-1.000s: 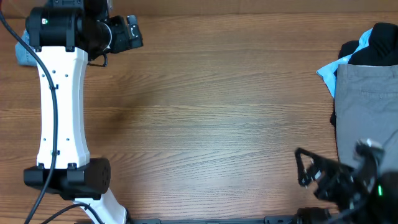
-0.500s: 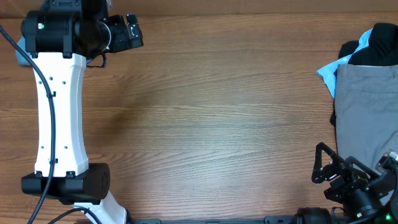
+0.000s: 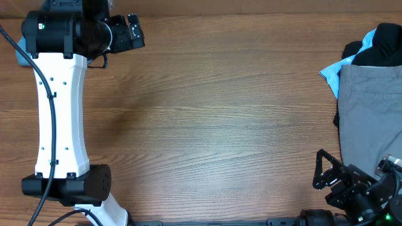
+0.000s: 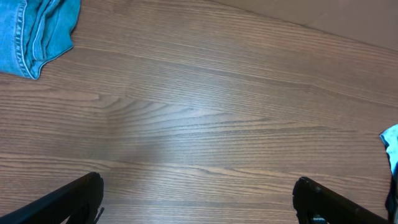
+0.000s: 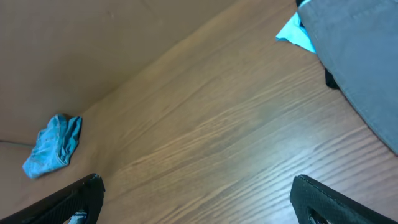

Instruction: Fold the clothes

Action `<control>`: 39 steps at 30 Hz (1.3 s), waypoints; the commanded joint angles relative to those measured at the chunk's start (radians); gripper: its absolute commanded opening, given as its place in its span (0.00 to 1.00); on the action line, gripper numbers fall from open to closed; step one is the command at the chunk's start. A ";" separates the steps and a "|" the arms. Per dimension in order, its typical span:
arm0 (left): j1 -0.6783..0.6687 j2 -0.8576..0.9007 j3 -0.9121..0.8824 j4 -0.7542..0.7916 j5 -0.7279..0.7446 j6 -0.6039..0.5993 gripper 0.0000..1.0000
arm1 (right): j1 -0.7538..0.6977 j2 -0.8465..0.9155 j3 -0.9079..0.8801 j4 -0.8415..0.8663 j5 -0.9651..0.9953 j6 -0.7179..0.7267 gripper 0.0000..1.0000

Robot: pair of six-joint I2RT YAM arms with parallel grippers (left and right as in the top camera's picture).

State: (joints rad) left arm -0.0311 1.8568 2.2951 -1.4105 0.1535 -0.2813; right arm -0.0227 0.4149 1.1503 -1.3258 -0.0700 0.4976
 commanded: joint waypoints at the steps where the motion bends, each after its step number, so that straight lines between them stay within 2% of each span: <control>1: -0.002 -0.010 0.010 0.001 -0.006 0.019 1.00 | 0.000 0.000 -0.006 -0.006 0.017 0.004 1.00; 9: -0.002 -0.009 0.010 0.001 -0.006 0.019 1.00 | 0.000 0.000 -0.009 -0.005 0.029 0.004 1.00; 15: -0.002 -0.009 0.010 0.001 -0.006 0.019 1.00 | 0.001 -0.023 -0.137 0.166 0.028 -0.092 1.00; 19: -0.002 -0.009 0.010 0.001 -0.006 0.019 1.00 | 0.002 -0.103 -0.336 0.337 0.029 -0.113 1.00; 26: -0.002 -0.010 0.010 0.001 -0.006 0.019 1.00 | 0.047 -0.266 -0.739 0.813 0.025 -0.113 1.00; 33: -0.002 -0.010 0.010 0.001 -0.006 0.019 1.00 | 0.084 -0.343 -1.031 1.202 0.024 -0.114 1.00; 37: -0.002 -0.009 0.010 0.001 -0.006 0.019 1.00 | 0.083 -0.377 -1.133 1.317 0.024 -0.113 1.00; 39: -0.002 -0.010 0.010 0.001 -0.006 0.019 1.00 | 0.076 -0.391 -1.142 1.316 0.022 -0.118 1.00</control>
State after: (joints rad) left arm -0.0311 1.8568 2.2951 -1.4105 0.1497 -0.2813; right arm 0.0547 0.0513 0.0269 -0.0208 -0.0483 0.3904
